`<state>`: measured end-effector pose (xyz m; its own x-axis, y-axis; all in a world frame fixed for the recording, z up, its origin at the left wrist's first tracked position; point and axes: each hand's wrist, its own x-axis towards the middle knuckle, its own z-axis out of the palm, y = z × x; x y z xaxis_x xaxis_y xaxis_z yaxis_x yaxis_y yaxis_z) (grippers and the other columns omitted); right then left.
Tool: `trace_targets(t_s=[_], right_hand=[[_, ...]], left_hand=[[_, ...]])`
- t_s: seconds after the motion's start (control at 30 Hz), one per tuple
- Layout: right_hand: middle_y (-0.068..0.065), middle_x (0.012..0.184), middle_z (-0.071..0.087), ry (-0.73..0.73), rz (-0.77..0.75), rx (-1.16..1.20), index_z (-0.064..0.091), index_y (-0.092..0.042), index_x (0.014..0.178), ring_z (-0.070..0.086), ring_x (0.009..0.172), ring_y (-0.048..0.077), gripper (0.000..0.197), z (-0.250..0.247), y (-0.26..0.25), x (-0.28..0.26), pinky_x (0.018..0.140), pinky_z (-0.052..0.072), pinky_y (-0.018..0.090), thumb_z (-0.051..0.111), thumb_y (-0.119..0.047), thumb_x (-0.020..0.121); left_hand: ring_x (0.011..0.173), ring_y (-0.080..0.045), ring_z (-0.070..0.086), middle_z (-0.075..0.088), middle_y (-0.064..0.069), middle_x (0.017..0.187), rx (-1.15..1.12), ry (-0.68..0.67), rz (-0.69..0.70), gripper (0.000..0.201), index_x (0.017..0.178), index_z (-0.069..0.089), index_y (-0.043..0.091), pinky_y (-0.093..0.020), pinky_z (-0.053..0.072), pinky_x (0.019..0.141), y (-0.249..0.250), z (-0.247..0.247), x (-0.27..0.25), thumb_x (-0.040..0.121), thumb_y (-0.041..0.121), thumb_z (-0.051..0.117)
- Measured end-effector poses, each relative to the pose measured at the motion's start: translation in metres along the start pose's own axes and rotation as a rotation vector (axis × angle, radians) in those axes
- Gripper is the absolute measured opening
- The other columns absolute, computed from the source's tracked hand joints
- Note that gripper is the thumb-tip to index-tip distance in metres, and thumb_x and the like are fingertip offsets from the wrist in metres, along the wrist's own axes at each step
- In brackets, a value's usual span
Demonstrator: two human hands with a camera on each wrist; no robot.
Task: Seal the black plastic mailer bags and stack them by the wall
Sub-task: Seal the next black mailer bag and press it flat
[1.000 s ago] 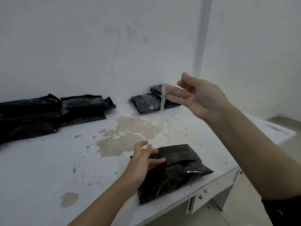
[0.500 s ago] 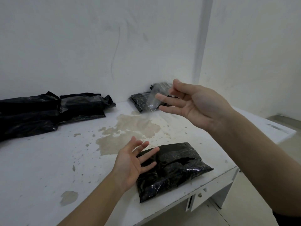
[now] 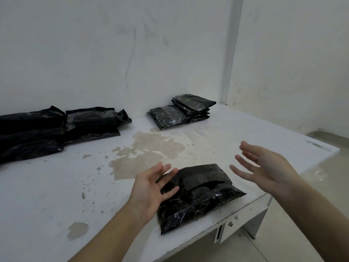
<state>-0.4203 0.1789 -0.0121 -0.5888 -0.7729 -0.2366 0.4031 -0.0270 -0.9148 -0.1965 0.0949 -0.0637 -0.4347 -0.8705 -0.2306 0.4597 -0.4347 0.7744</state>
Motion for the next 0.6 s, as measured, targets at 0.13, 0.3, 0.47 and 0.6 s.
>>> trace_targets(t_s=[0.13, 0.3, 0.47, 0.6], right_hand=[[0.011, 0.112, 0.054, -0.034, 0.057, -0.007, 0.057, -0.001, 0.100, 0.061, 0.105, 0.032, 0.013, -0.001, 0.012, 0.003, 0.068, 0.052, 0.054, 0.058, -0.012, 0.093], [0.014, 0.126, 0.050, 0.001, 0.049, -0.146, 0.047, 0.005, 0.125, 0.053, 0.116, 0.041, 0.035, -0.002, 0.029, 0.006, 0.070, 0.052, 0.048, 0.052, -0.016, 0.098], [0.017, 0.131, 0.048, 0.016, 0.055, -0.164, 0.047, 0.007, 0.123, 0.041, 0.126, 0.046, 0.033, -0.008, 0.035, 0.008, 0.070, 0.052, 0.045, 0.050, -0.015, 0.099], [0.016, 0.135, 0.046, 0.036, 0.043, -0.194, 0.048, 0.007, 0.117, 0.042, 0.126, 0.045, 0.029, -0.010, 0.038, 0.006, 0.070, 0.052, 0.040, 0.051, -0.015, 0.098]], left_hand=[[0.106, -0.023, 0.065, 0.065, -0.003, 0.090, -0.015, 0.007, 0.003, 0.023, 0.066, 0.056, 0.011, -0.055, 0.050, 0.087, 0.000, 0.002, -0.001, 0.089, 0.017, 0.055], [0.102, -0.024, 0.066, 0.067, -0.004, 0.084, -0.016, -0.014, 0.010, 0.019, 0.059, 0.057, 0.012, -0.054, 0.050, 0.086, 0.000, 0.000, -0.002, 0.075, 0.020, 0.059], [0.097, -0.026, 0.066, 0.065, -0.007, 0.079, 0.052, -0.009, 0.048, 0.016, 0.064, 0.054, 0.004, -0.053, 0.051, 0.088, -0.002, -0.006, -0.006, 0.073, 0.016, 0.057], [0.100, -0.024, 0.066, 0.066, -0.008, 0.080, 0.249, -0.035, 0.109, 0.017, 0.060, 0.059, 0.004, -0.047, 0.051, 0.092, 0.000, -0.016, -0.013, 0.071, 0.017, 0.060]])
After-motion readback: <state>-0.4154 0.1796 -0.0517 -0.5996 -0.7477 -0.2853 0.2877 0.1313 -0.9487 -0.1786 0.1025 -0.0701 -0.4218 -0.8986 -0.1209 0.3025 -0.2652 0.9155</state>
